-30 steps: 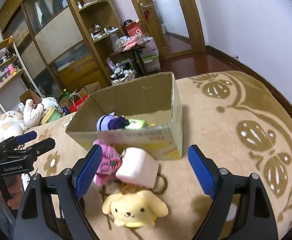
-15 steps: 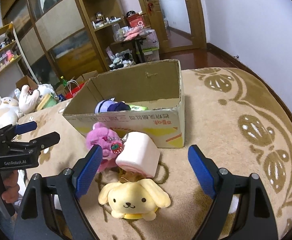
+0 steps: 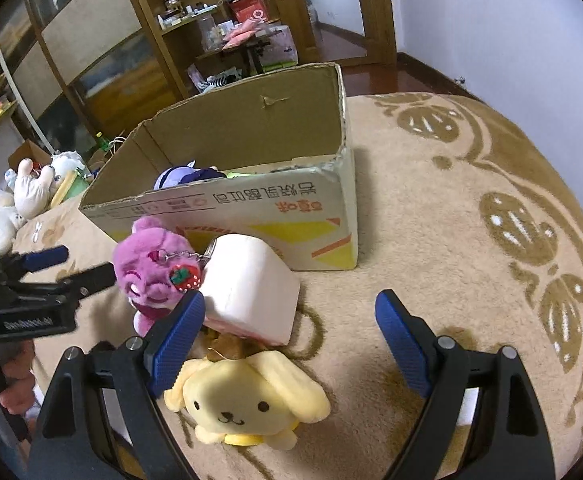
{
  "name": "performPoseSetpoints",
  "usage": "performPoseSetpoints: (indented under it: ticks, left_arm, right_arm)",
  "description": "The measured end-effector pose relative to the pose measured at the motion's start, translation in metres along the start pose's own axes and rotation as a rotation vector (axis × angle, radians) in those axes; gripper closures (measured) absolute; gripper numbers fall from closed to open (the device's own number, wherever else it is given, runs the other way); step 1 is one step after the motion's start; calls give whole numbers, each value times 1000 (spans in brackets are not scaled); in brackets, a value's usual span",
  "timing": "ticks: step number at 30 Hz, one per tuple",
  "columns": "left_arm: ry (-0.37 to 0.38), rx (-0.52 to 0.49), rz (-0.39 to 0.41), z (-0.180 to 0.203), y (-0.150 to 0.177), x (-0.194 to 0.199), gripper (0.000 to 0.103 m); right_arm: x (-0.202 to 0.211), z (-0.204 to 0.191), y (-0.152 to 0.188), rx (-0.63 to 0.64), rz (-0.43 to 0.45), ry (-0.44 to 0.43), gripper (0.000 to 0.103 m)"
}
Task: Organize soft objects
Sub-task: 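Withdraw both open grippers back toward the remaining plush toys, then grasp the clear bag by the pink bear with the left gripper while the right grasps the pink-white cylinder plush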
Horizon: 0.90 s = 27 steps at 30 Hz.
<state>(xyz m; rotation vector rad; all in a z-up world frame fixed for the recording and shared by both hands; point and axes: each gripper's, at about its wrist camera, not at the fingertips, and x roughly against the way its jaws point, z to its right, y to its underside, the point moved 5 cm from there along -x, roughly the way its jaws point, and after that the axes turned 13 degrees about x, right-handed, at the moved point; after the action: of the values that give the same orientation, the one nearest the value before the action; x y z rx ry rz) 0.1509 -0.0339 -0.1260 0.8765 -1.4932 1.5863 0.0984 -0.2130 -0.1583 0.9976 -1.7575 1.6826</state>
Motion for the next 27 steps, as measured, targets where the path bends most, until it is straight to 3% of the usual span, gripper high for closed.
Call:
performPoseSetpoints:
  ticks: [8, 18, 27]
  left_arm:
    - [20, -3, -61, 7, 4, -22, 3]
    - [51, -45, -81, 22, 5, -29, 3]
    - [100, -15, -125, 22, 3, -32, 3]
  right_arm:
    - [-7, 4, -3, -26, 6, -15, 12]
    - [-10, 0, -5, -21, 9, -28, 12]
    - [-10, 1, -9, -34, 14, -37, 12]
